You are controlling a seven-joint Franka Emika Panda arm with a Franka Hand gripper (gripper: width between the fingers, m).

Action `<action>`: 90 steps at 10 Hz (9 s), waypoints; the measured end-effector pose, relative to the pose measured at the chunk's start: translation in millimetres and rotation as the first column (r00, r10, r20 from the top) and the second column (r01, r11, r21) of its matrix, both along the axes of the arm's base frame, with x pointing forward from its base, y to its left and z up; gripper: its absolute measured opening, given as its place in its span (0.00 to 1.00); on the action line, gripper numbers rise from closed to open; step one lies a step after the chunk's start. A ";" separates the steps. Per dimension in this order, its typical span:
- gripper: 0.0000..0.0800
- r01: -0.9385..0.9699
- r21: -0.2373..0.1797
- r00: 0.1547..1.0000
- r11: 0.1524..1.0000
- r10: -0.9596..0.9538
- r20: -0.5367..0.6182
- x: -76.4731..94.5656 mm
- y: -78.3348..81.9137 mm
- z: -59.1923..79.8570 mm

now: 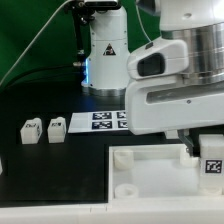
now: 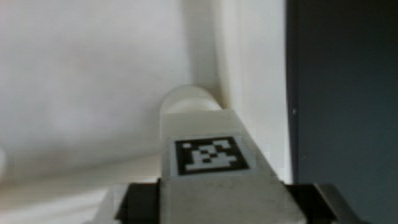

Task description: Assemble one leg

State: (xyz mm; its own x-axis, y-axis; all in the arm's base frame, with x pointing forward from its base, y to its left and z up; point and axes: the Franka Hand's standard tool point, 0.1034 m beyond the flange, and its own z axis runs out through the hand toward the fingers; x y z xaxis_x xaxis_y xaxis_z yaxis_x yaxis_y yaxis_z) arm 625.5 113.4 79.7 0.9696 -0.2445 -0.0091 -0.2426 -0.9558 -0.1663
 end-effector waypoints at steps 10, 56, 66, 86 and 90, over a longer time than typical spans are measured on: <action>0.44 0.859 0.045 0.508 0.510 -0.837 -0.202 -3.1 8.4 -4.3; 0.40 0.880 0.113 0.474 0.461 -0.868 -0.150 0.9 -1.0 -3.8; 0.81 0.348 0.092 0.936 0.933 -0.352 0.029 3.2 1.0 -2.2; 0.77 0.911 0.123 0.411 0.395 -0.897 -0.163 -4.3 5.4 -9.6; 0.81 0.498 0.096 0.865 0.862 -0.501 0.014 -1.2 9.8 -5.7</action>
Offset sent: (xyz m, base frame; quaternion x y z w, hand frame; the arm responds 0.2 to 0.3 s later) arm 0.0030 0.0257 -0.0093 0.1089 -0.0018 0.5892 0.8006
